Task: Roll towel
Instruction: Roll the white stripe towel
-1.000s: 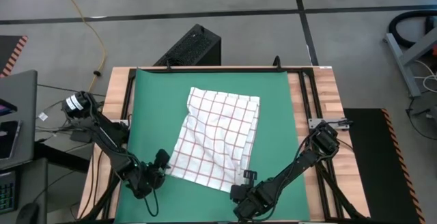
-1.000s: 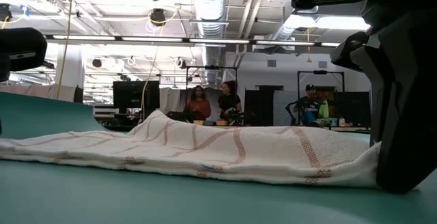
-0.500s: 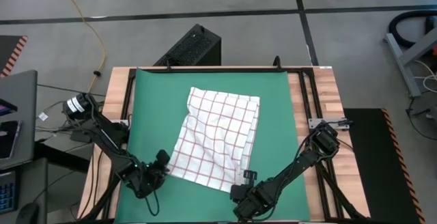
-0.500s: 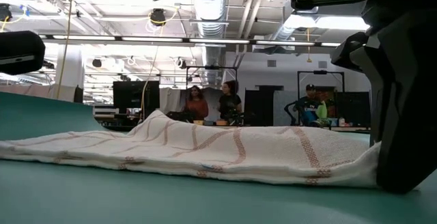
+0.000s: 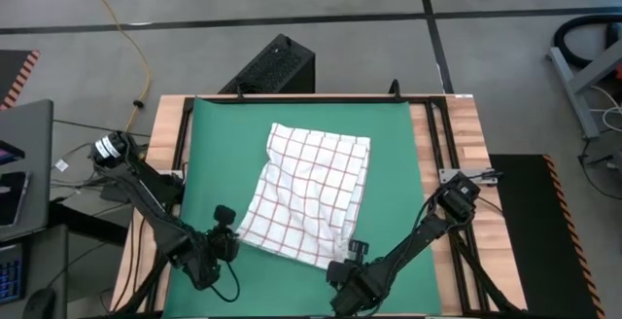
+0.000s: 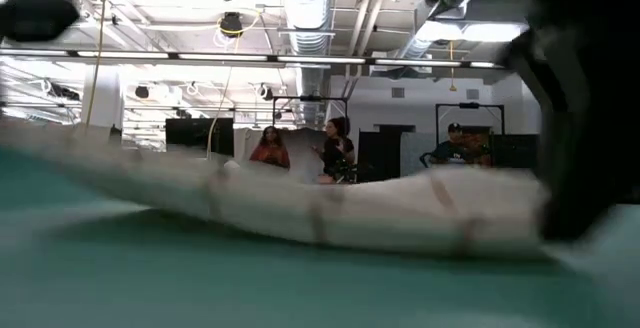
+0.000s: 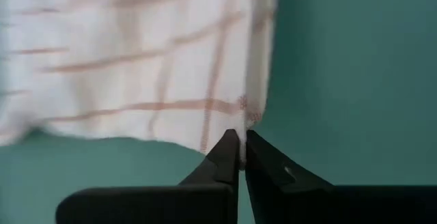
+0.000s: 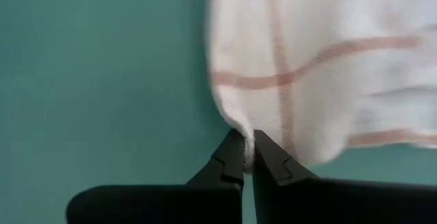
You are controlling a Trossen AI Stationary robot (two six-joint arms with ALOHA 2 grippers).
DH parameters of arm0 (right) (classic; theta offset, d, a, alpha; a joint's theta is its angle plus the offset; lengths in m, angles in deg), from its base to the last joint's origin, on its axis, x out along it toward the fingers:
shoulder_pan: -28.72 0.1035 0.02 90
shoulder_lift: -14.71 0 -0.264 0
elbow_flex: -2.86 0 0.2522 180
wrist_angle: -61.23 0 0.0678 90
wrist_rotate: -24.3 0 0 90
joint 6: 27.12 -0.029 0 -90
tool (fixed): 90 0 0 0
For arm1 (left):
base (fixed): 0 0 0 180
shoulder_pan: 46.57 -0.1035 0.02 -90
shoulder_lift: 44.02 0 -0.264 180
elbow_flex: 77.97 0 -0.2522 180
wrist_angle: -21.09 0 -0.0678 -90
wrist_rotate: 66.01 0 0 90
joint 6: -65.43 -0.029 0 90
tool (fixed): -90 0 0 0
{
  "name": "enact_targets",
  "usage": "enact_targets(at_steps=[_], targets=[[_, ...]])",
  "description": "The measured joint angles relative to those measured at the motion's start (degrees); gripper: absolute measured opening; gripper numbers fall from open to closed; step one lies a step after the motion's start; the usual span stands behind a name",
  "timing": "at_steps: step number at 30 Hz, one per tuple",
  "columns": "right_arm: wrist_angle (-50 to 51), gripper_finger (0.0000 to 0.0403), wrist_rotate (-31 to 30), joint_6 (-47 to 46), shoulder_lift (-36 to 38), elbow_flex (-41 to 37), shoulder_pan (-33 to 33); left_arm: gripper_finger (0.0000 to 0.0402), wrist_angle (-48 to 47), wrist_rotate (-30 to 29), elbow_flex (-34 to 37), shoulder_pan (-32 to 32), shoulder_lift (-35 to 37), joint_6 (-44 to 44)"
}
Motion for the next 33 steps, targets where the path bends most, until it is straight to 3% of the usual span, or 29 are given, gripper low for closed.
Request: enact_targets(at_steps=[6, 10, 13, 16, 20, 25, 29, 33], targets=[[18.4, 0.0019, -12.4, 0.9, 0.4, 12.9, -3.1, 0.0000, -18.0, -11.7, -14.4, -0.4, 0.6, 4.1], [29.5, 0.0019, -19.2, 4.6, 0.4, 25.7, -6.4, 0.0000, -31.4, -18.0, -24.3, -1.7, 0.6, 4.1], [31.8, 0.0019, -23.7, 9.7, 0.6, 35.9, -9.0, 0.0000, -40.5, -23.5, -32.4, -2.6, 0.6, 4.9], [24.0, 0.0019, -29.0, 15.3, 8.8, 31.5, -10.7, 0.0000, -43.7, -29.0, -41.8, -3.5, 1.0, 1.8], [23.9, 0.0019, -36.2, 14.3, 18.2, 30.7, -12.7, 0.0000, -43.6, -33.4, -52.8, -4.9, 3.2, -6.3], [20.1, 0.0019, -50.3, 20.1, 25.6, 30.6, -13.7, 0.0000, -43.6, -39.0, -59.6, -9.5, 7.3, -13.6], [11.0, 0.0019, -56.0, 30.9, 31.1, 30.7, -15.8, 0.0000, -38.1, -37.5, -63.6, -16.7, 11.0, -18.0], [0.0, 0.0019, -51.4, 47.0, 33.8, 30.8, -18.5, 0.0000, -27.3, -24.2, -65.9, -24.4, 14.1, -25.5]])
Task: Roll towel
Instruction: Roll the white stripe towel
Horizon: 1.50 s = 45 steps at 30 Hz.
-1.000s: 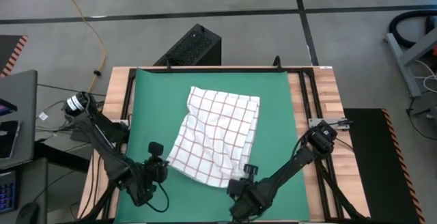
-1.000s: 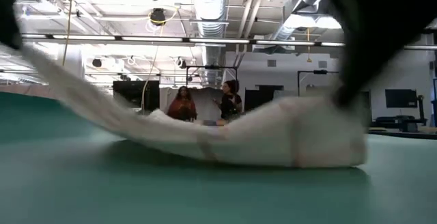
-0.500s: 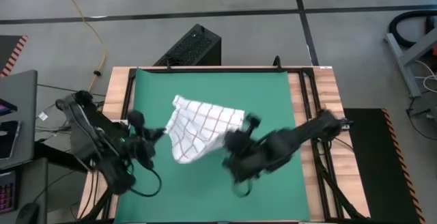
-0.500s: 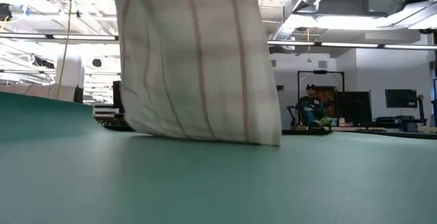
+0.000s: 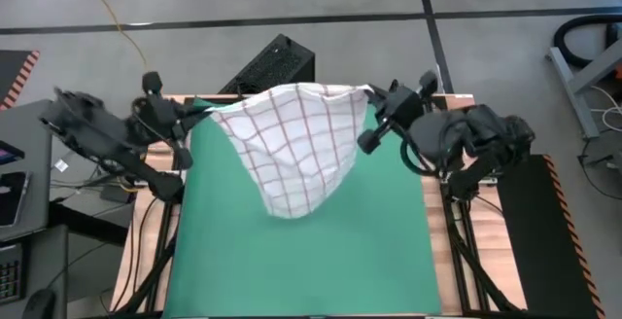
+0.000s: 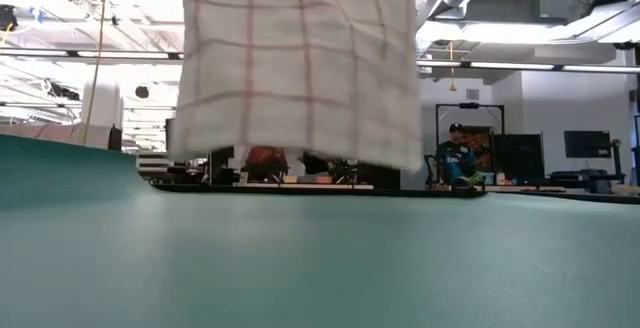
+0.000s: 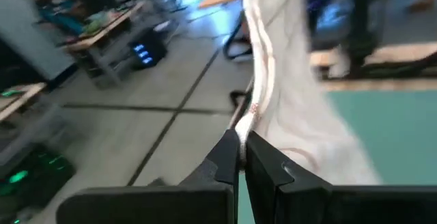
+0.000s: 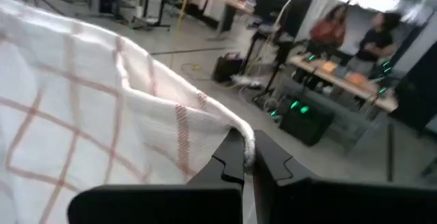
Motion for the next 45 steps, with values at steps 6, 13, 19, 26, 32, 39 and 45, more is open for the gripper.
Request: enact_targets(at_steps=[6, 13, 19, 26, 32, 39, 45], targets=[[-1.6, 0.0019, 7.9, 9.7, 0.3, -0.1, -7.5, 0.0000, 3.4, 12.3, -0.2, -15.1, 1.1, -5.6], [5.7, 0.0019, 20.1, 9.1, -0.7, -0.1, -22.1, 0.0000, -3.1, 23.6, 1.5, -35.1, -2.9, -11.3], [5.7, 0.0019, 22.2, 14.7, -1.4, -0.1, -32.9, 0.0000, 7.7, 26.0, 1.5, -51.5, -7.8, -27.6], [3.1, 0.0019, 23.1, 18.3, -0.6, 0.0, -35.6, 0.0000, 17.9, 27.4, 1.5, -58.6, -9.7, -42.2], [9.5, 0.0019, 23.7, 12.5, -0.2, -0.1, -31.1, 0.0000, 9.0, 29.4, 0.9, -56.1, -9.6, -35.3], [29.8, 0.0019, 25.0, -9.5, -2.2, -1.5, -17.3, 0.0000, -14.5, 39.2, 3.7, -46.5, -9.5, -14.8], [32.0, 0.0019, 27.5, -29.6, -2.4, -10.6, -1.8, 0.0000, -15.9, 41.1, 14.1, -30.0, -6.1, 4.8]])
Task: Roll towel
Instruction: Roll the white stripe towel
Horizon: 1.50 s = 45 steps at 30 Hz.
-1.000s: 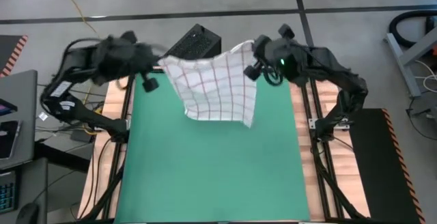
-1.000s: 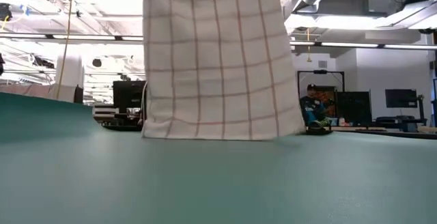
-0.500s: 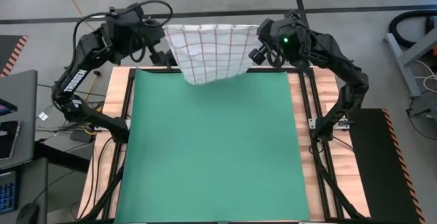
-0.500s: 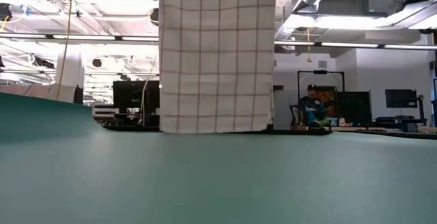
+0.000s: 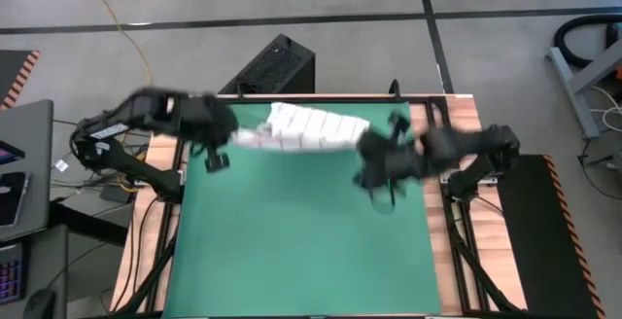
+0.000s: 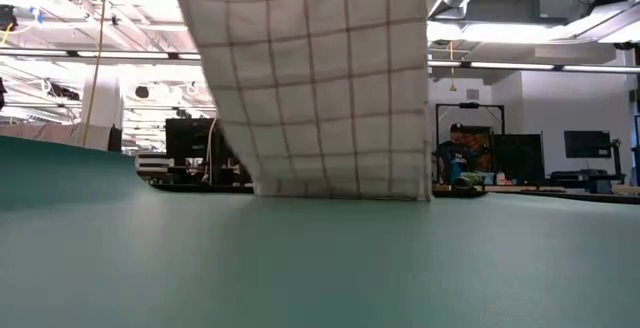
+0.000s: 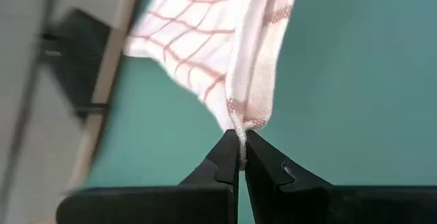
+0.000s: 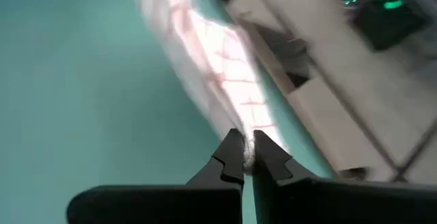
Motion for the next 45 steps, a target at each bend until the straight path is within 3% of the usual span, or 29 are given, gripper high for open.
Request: enact_targets(at_steps=[10, 14, 17, 23, 28, 36, 45], targets=[[-5.4, 0.0019, 3.3, -34.2, 0.0, -17.6, 16.7, 0.0000, 19.5, 2.6, 23.0, 29.6, 0.7, 25.4], [-6.5, 0.0019, 4.2, -44.3, 0.0, -21.9, 20.2, 0.0000, 31.6, 1.8, 32.2, 36.0, 0.6, 31.2], [-5.9, 0.0019, 4.4, -49.0, 0.0, -24.4, 20.3, 0.0000, 34.1, -3.6, 36.8, 37.6, 0.6, 34.6], [-1.8, 0.0019, 4.4, -49.6, 0.0, -24.8, 15.0, 0.0000, 29.1, -15.1, 38.5, 34.6, 0.7, 35.8], [0.1, 0.0019, 4.6, -42.0, 0.0, -24.9, 7.2, 0.0000, 28.7, -19.7, 38.3, 28.0, 1.3, 27.4], [0.3, 0.0019, 7.2, -30.0, 0.0, -24.9, -3.1, 0.0000, 31.4, -19.0, 38.4, 15.1, 1.2, 13.9], [-0.4, 0.0019, 9.9, -24.3, 0.0, -29.2, -7.0, 0.0000, 40.8, -11.8, 38.9, 4.9, 0.7, 2.4]])
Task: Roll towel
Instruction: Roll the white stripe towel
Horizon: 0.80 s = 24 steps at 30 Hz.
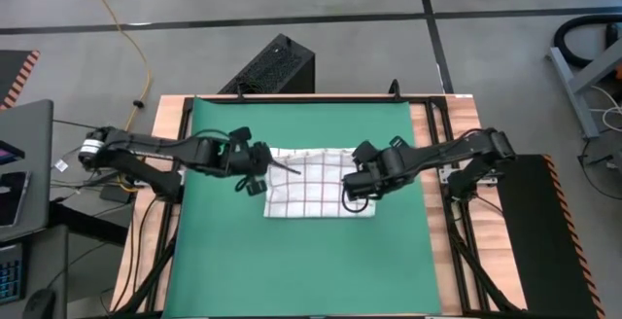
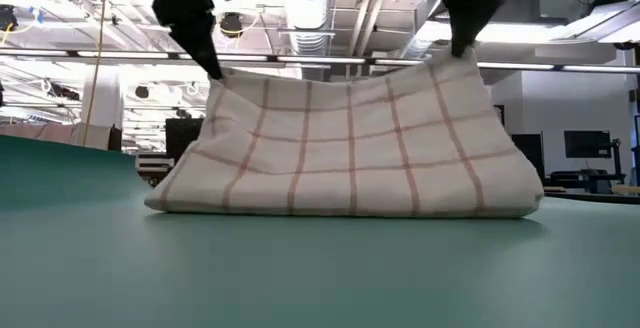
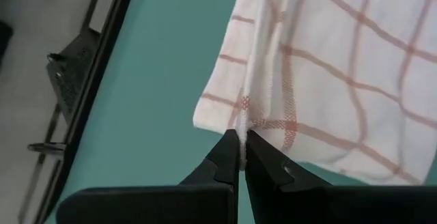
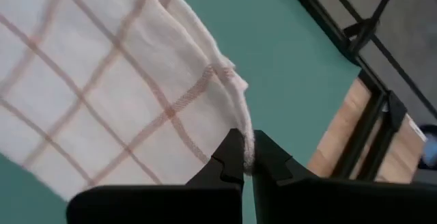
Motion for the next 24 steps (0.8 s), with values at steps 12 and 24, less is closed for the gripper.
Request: enact_targets(at_steps=[12, 24], targets=[[-12.5, 0.0018, 3.6, 9.9, -0.1, -8.6, -4.2, 0.0000, 9.9, 3.4, 10.5, -5.6, 0.0, -0.7], [-16.8, 0.0018, 4.9, 19.7, 0.0, -8.7, -11.8, 0.0000, 18.1, 7.9, 14.3, -12.3, 0.0, -5.3]])
